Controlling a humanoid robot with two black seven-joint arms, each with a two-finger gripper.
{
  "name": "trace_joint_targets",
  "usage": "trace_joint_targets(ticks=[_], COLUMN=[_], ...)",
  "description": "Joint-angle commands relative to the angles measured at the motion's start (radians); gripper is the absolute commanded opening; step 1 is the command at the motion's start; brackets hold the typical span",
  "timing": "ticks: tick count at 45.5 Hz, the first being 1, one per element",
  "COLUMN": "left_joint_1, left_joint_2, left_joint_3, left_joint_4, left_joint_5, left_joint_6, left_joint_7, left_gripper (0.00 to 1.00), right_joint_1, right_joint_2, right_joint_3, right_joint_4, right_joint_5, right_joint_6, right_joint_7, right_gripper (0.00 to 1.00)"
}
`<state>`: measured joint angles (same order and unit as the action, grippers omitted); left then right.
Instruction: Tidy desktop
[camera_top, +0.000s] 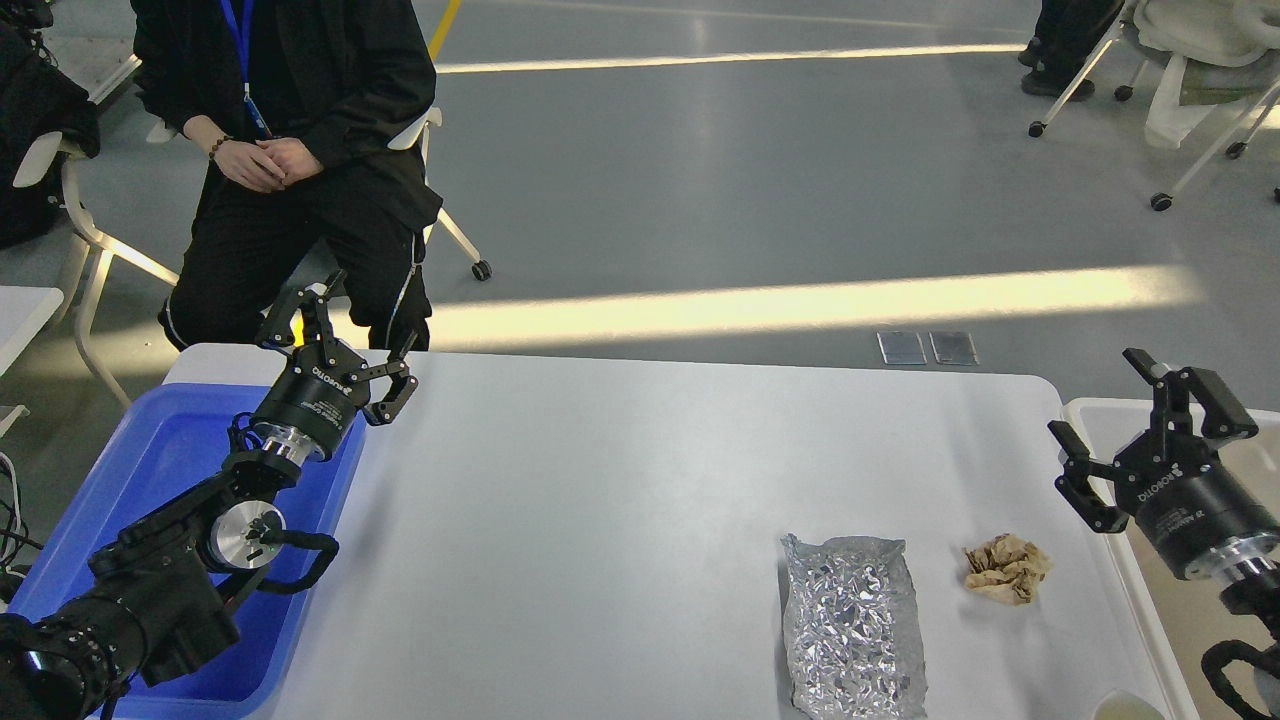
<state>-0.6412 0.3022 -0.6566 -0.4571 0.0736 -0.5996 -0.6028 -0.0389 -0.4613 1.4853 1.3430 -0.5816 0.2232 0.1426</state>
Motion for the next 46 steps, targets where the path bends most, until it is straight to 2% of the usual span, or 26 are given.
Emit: trace_joint_targets(ticks=[1, 37, 46], left_joint_1=[0.0, 0.0, 0.0], left_joint_2=[0.0, 0.0, 0.0], left_joint_3=[0.0, 0.0, 0.0], left_joint_4=[0.0, 0.0, 0.0], left_joint_5=[0.0, 0.0, 0.0], left_joint_6=[0.001, 0.001, 0.001], left_joint_7=[0.0, 0.0, 0.0], left_gripper=[1.0, 1.0, 1.0], right_joint_1=[0.001, 0.04, 0.044], right_joint_2=[0.001, 0.003, 0.052], right_joint_3=[0.003, -0.002, -0.002], right_joint_4=[-0.001, -0.008, -0.015], right_joint_5=[0.0, 0.0, 0.0], right_joint_6=[-0.001, 0.004, 0.004], right_joint_7=[0.0, 0.0, 0.0], right_gripper=[1.0, 1.0, 1.0])
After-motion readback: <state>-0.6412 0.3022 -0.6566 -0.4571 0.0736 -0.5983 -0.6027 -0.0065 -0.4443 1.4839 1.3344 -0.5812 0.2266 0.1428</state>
